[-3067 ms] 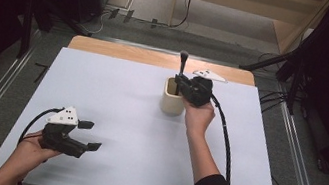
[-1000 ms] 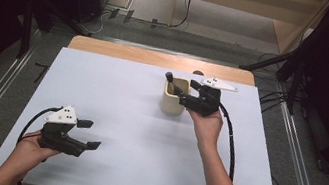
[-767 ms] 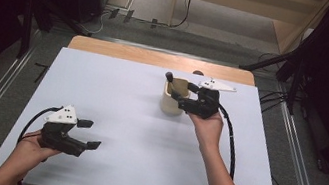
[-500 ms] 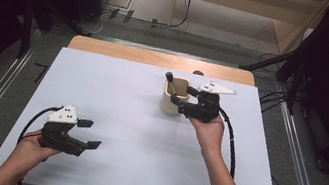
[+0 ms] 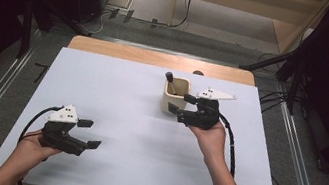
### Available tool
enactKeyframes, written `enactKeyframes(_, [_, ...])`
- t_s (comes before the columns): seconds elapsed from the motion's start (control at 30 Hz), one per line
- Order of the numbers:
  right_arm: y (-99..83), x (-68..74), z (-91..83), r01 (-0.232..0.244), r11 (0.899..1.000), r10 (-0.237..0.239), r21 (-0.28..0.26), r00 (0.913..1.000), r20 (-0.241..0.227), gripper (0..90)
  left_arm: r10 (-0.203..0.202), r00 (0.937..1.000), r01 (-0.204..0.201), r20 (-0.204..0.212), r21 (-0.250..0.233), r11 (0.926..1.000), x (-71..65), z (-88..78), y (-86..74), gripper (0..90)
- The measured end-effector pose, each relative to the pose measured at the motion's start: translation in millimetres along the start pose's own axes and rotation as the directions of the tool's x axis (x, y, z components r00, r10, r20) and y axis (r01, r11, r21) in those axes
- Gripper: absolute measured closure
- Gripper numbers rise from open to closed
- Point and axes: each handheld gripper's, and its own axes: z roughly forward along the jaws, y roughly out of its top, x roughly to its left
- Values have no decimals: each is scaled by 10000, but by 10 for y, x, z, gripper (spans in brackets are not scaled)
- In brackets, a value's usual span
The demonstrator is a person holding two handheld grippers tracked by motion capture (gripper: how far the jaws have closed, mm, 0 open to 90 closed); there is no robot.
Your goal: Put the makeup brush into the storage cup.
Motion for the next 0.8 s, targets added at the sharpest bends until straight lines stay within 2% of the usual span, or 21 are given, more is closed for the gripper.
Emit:
enactKeyframes(0.23, [-59,35,-65,131,9999,-129,54,9994,-307,272,56,10000,-56,0,72,10000,-5,18,5,230])
enactKeyframes(0.4, [-110,54,-86,31,10000,-33,-54,9992,-404,270,98,10000,-98,4,105,9999,-9,30,15,230])
enactKeyframes(0.8, [-197,93,-110,279,9993,-260,229,9966,-786,253,106,9999,-106,15,127,9999,0,35,11,230])
